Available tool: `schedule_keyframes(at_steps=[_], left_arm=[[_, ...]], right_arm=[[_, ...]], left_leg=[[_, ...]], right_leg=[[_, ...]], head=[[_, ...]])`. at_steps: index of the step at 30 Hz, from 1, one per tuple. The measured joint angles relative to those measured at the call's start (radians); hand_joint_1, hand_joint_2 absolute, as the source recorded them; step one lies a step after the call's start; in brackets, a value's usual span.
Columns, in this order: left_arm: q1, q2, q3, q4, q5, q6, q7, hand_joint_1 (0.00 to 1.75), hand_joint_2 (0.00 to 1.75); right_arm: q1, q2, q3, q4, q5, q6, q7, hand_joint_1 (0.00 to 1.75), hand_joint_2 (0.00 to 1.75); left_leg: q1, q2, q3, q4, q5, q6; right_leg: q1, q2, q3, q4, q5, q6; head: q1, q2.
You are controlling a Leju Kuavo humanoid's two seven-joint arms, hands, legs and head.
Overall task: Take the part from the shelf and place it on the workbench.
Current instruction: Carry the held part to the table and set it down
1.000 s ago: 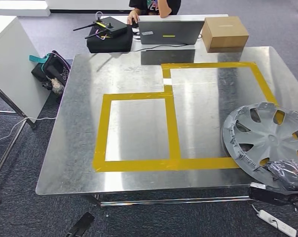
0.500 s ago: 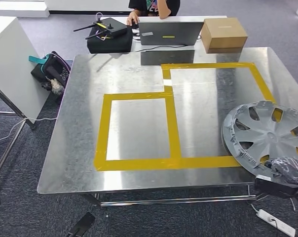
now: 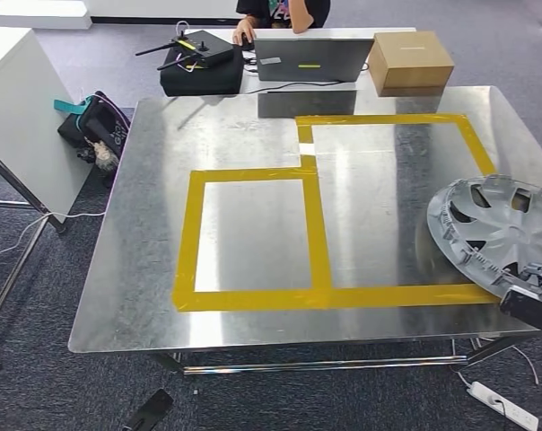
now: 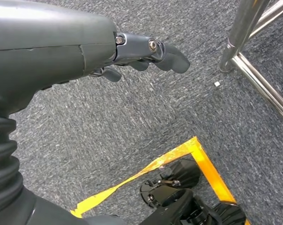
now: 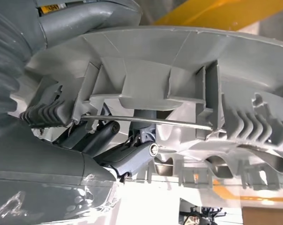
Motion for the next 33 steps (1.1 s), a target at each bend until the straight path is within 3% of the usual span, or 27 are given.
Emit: schedule_keyframes(at_steps=[4,8,14,23,33], left_arm=[[0.0,0.0,0.0,0.0,-0.006,-0.001,0.0,0.0,1.75],[-0.001,0.0,-0.001,0.0,-0.02,-0.008,0.003,0.0,1.75],[-0.011,0.0,-0.018,0.0,-0.049,-0.025,0.014,0.0,1.75],[-0.018,0.0,-0.025,0.0,-0.063,-0.028,0.014,0.0,1.75],[-0.019,0.002,-0.025,0.0,-0.074,-0.029,0.02,0.0,1.75]], right_arm=[[0.0,0.0,-0.018,0.0,0.004,0.004,0.005,1.75,1.75],[-0.005,-0.01,-0.008,0.0,0.103,0.03,0.042,1.75,1.75],[-0.103,-0.022,0.118,0.053,0.271,0.046,0.054,1.75,1.75],[-0.202,0.04,0.314,0.083,0.31,-0.066,0.043,1.75,1.75],[-0.258,0.094,0.413,0.065,0.348,-0.114,0.033,1.75,1.75]], left_leg=[[0.0,0.0,0.0,0.0,0.0,0.0],[0.0,0.0,-0.001,0.0,0.0,0.001],[0.0,0.002,-0.001,0.0,0.0,0.001],[0.002,0.002,0.0,0.0,0.001,0.0],[0.002,0.001,0.0,0.0,0.001,0.0]], right_leg=[[0.0,0.0,0.0,0.0,0.0,0.0],[0.0,0.0,0.0,0.0,0.0,0.0],[0.0,0.002,0.0,0.0,0.0,0.0],[0.002,0.002,0.0,0.0,0.001,0.0],[0.001,0.0,0.001,0.0,0.001,0.0]], head=[[0.0,0.0],[0.0,0.0],[0.0,0.0],[0.0,0.0],[0.0,0.0]])
